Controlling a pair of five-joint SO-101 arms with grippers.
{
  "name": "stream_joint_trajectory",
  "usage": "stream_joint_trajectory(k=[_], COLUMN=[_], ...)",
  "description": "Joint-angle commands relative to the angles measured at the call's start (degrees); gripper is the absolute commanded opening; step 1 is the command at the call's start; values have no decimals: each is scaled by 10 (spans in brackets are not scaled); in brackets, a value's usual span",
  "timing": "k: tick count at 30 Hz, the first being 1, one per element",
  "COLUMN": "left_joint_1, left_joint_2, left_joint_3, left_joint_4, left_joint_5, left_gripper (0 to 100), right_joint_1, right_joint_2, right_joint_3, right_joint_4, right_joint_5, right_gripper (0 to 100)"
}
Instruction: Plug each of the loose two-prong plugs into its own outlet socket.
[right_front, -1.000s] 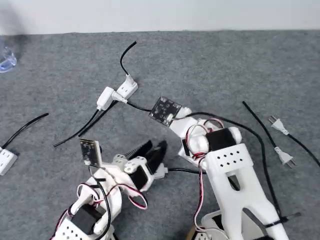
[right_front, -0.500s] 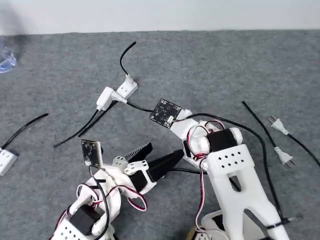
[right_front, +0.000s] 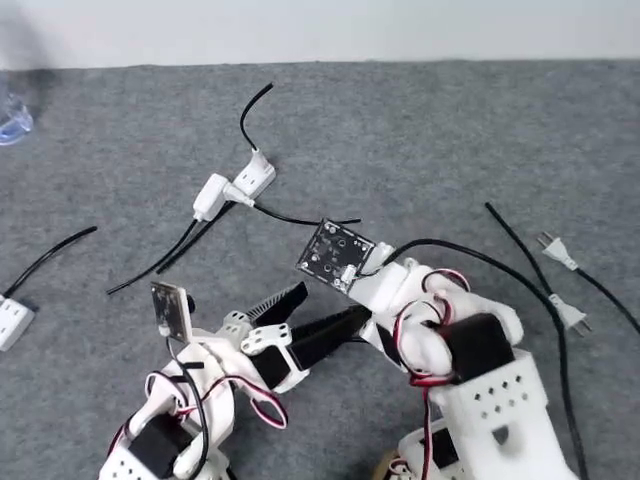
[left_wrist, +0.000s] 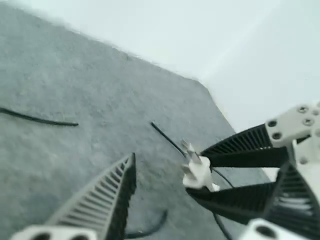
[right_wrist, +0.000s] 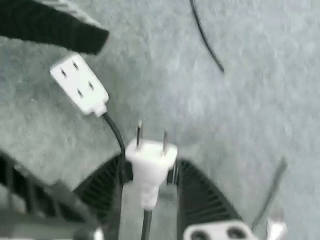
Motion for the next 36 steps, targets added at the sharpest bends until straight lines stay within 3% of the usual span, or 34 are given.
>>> stream_joint_trajectory(k=[1,14,18,23,36], left_joint_1=[-10,-16,-18,-82,-97], left_joint_2=[-2,-2,-2,-3,-3], left_joint_3=[16,16,16,14,14], left_joint_4=[24,24,24,4,-9], left_joint_5=[-10,-10,-10,-8,14], left_gripper=[395,395,395,395,395], right_joint_1=[-69,-67,-36,32,38], right_joint_2=[-44,-50,-50,-49,-44], right_joint_3=[-62,-122,-121,-98,-44], right_joint_4=[2,21,27,10,-33], right_joint_5=[-14,-40,-23,8,16], right_gripper=[9,9,9,9,9])
